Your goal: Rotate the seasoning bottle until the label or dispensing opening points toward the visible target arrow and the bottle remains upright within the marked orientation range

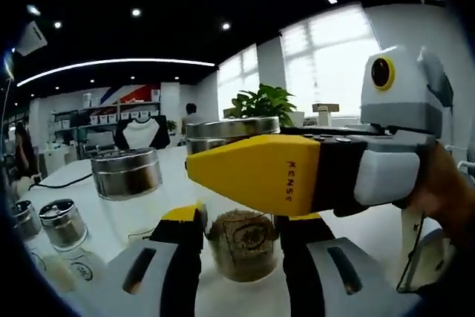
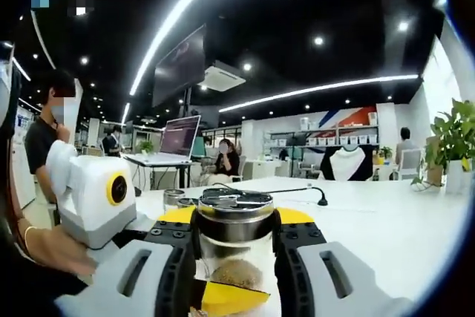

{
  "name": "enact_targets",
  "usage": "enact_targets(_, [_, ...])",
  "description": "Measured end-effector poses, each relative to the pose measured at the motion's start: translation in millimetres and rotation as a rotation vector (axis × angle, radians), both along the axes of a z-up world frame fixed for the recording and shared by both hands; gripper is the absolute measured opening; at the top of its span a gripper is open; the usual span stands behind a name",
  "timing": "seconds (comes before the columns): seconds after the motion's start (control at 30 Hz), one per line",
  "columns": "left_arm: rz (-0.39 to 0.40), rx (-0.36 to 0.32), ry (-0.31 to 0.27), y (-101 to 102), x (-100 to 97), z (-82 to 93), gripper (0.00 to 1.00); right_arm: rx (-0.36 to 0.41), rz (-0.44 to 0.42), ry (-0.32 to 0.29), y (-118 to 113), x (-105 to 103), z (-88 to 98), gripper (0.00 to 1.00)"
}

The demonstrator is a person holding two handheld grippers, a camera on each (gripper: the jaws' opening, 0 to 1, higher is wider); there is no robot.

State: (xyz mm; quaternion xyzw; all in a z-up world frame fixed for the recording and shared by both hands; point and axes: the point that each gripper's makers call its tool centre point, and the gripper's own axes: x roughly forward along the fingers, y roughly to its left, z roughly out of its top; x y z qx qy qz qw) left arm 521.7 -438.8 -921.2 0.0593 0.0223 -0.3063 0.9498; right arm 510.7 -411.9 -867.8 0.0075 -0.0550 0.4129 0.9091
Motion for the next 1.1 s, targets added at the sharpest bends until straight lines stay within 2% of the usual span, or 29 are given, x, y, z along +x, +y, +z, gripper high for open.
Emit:
enact_targets(0.07, [0.008,0.024,-0.012,-2.3,1.7,-0.6,0.43,0.023,0.017,0.012,-5.7,3.2,-0.6,0.37])
enact_targets(0.23, [0.031,-0.014,-0.023,-10.4,8.0,2.2,0.43,0.065,0.037,0.021,-17.0,12.9,2.7,0.37])
enact_targets(0.3, [0.061,-0.007,-0.053,-12.0,12.9,2.8,0.43,0.065,0.038,0.013,-18.9,16.3,3.3,0.37])
enact_targets(0.47, [0.103,-0.049,-0.035,-14.4,20.5,-1.4,0.43,0.051,0.022,0.021,-21.8,26.3,-0.7,0.37])
enact_targets(0.6, [0.132,-0.017,-0.037,-12.5,26.0,-5.0,0.43,0.053,0.025,0.038,-22.0,31.0,-4.6,0.37])
enact_targets(0.73, [0.141,-0.023,-0.026,-11.7,30.9,-8.6,0.43,0.049,0.024,0.044,-20.7,35.9,-7.9,0.37])
enact_targets(0.83, [0.148,-0.009,-0.027,-10.9,32.1,-13.3,0.43,0.059,0.041,0.081,-21.3,39.1,-13.5,0.37])
enact_targets(0.9, [0.161,-0.018,-0.036,-10.4,31.8,-12.5,0.43,0.078,0.054,0.079,-20.4,38.0,-11.5,0.37])
enact_targets(1.1, [0.17,-0.004,-0.044,-9.6,33.4,-13.8,0.44,0.05,0.078,0.05,-16.7,36.0,-12.0,0.38])
